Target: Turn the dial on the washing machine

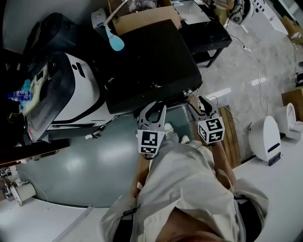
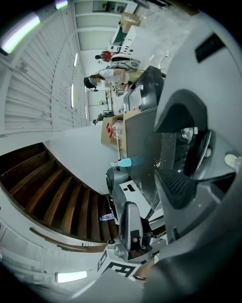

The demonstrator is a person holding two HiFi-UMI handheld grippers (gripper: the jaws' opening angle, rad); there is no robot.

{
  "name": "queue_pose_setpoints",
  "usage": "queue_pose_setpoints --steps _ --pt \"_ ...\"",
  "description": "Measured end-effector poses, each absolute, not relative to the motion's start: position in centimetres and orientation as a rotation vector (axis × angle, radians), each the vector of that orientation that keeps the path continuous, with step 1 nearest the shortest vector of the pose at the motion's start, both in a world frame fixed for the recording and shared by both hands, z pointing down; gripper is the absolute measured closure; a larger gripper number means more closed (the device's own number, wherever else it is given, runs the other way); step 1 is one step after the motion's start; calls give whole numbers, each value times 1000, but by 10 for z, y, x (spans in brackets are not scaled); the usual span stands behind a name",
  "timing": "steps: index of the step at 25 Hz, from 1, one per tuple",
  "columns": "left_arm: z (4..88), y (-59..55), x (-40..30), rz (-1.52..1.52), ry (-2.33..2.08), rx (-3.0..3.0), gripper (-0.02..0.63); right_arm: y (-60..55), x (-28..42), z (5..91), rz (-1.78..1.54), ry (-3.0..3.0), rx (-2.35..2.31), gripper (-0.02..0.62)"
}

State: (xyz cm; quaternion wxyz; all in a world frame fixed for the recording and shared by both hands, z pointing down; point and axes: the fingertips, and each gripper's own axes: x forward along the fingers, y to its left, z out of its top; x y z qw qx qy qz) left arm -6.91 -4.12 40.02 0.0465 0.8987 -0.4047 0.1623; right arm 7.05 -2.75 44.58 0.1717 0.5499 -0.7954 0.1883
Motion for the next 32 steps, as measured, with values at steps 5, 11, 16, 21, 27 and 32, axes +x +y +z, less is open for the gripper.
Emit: queue_pose_setpoints --steps 5,11,16,21,27,32 --pt "416 -44 -68 507 -1151 2758 497 -26 72 461 551 -2195 1605 354" --pt "436 -44 -65 521 -1061 2757 497 -27 72 477 563 -2125 1631 353" --pt "451 -44 -58 531 -1014 2748 499 -28 74 492 575 -2083 1623 350" --pt "470 -45 -50 559 -992 2727 499 -32 79 509 598 -2057 1605 347" --pt "491 -46 -42 597 -982 2691 499 -42 85 531 635 -2038 1582 347" --pt "508 -49 -38 623 -987 2650 499 -52 90 547 654 -2033 1562 345"
